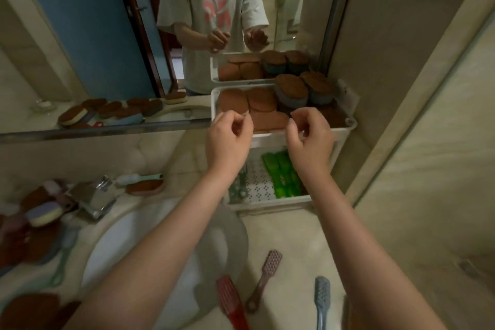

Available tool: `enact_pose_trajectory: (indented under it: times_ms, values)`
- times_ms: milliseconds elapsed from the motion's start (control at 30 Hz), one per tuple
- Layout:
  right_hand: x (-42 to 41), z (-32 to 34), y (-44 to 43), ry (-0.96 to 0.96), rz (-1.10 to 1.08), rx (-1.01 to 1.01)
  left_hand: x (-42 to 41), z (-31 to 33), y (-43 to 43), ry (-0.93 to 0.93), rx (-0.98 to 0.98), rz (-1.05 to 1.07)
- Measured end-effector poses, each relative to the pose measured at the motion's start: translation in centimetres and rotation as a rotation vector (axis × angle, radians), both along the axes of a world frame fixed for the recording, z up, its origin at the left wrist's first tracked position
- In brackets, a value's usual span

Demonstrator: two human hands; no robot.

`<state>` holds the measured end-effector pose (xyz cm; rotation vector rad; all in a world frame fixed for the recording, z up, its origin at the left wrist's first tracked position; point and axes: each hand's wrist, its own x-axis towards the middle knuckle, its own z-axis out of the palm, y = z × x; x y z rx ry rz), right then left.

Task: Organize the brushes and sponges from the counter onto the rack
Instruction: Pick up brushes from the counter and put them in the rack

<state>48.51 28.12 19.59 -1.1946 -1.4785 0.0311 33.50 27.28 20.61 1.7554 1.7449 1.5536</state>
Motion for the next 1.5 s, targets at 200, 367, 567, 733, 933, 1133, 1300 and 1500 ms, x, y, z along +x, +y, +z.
enact_pose_trajectory:
  times_ms: [200,367,567,733,933,1133,1300,1500]
  values:
    - [-4.0,-5.5,-4.2,-0.039,0.035,-0.128,-4.0,-5.5,-5.0,0.014,-0.092,0.042]
    - [-5.3,-11.3,-7.5,-0.056,0.049,-0.442,-6.3,-12.0,-7.9,0.0,-0.361,0.051]
    - [-4.7,-17.0,-11.0,-0.131,-0.011,-0.953,-7.4,-18.7,-10.2,0.039,-0.688,-0.059]
    - [-3.4,-20.9,-13.9,-0.328,-0.062,-1.26,-7.4,-22.4,-12.1,0.155,-1.002,-0.232]
    - [-3.8,-22.8,-15.6,-0.448,-0.109,-1.449,-6.3,-24.0,-14.8,0.176,-1.219,-0.372]
    - [-5.4,-23.4,-15.7,-0.418,-0.178,-1.465,-5.1,-25.0,-15.3,0.182,-1.199,-0.377]
    - [-5.6,-23.7,-16.0,-0.354,-0.223,-1.423,-4.7,-25.6,-15.3,0.199,-1.169,-0.328]
    - [-5.2,-23.8,-15.9,-0.359,-0.257,-1.404,-5.2,-25.4,-15.2,0.148,-1.134,-0.285]
